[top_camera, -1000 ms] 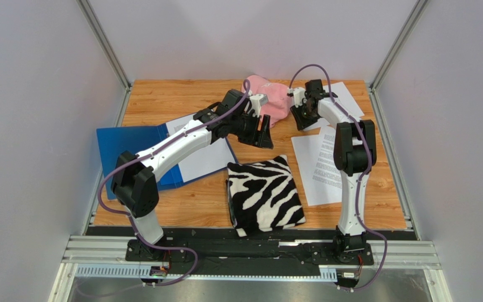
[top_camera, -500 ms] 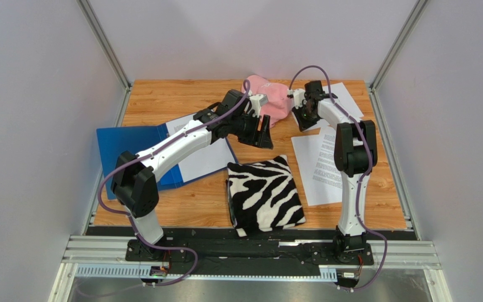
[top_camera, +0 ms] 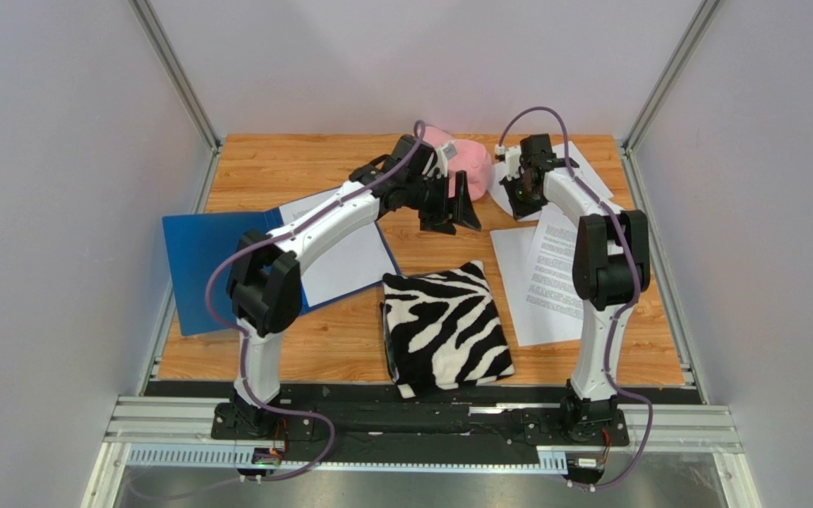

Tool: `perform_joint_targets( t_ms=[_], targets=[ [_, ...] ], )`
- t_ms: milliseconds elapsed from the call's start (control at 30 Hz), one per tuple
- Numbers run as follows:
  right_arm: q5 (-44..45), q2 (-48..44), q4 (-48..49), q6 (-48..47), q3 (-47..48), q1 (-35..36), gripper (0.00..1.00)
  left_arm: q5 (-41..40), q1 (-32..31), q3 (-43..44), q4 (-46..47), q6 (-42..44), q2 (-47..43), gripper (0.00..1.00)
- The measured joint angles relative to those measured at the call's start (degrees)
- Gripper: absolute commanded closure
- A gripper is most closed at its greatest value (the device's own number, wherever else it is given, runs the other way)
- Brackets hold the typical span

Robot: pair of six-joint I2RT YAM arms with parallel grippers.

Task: Put the files into the folder
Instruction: Pick up the file from the corner of the board, then pass from the right arm to the left

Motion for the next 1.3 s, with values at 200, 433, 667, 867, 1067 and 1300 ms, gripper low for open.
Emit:
perform_joint_targets(
  t_ms=[200, 433, 667, 867, 1067, 1300],
  targets=[
    [-0.8, -4.6, 1.2, 1.0, -0.7, -1.6, 1.0, 4.4, 0.8, 10.3, 3.7, -15.7, 13.5, 0.33],
    [-2.4, -4.7, 1.6, 1.4, -0.7, -3.0, 1.0, 4.7, 0.8, 20.1, 8.1, -33.0, 24.4, 0.3],
    [-5.2, -4.7, 1.8, 1.8, -0.7, -3.8, 1.0, 1.5, 0.8, 21.5, 13.2, -47.3, 30.2, 0.28],
    [-7.1, -4.7, 2.1, 2.1, -1.1, -4.2, 1.0, -1.7, 0.8, 29.5, 15.3, -54.1, 38.3, 0.28],
    [-8.1, -4.7, 2.4, 2.1, -2.3, -4.2, 1.0, -7.6, 0.5, 32.2, 17.0, -57.0, 42.3, 0.32],
    [-9.0, -5.0, 2.4, 2.4, -3.5, -4.2, 1.0, -13.8, -1.0, 38.6, 19.6, -58.5, 46.7, 0.4]
  ],
)
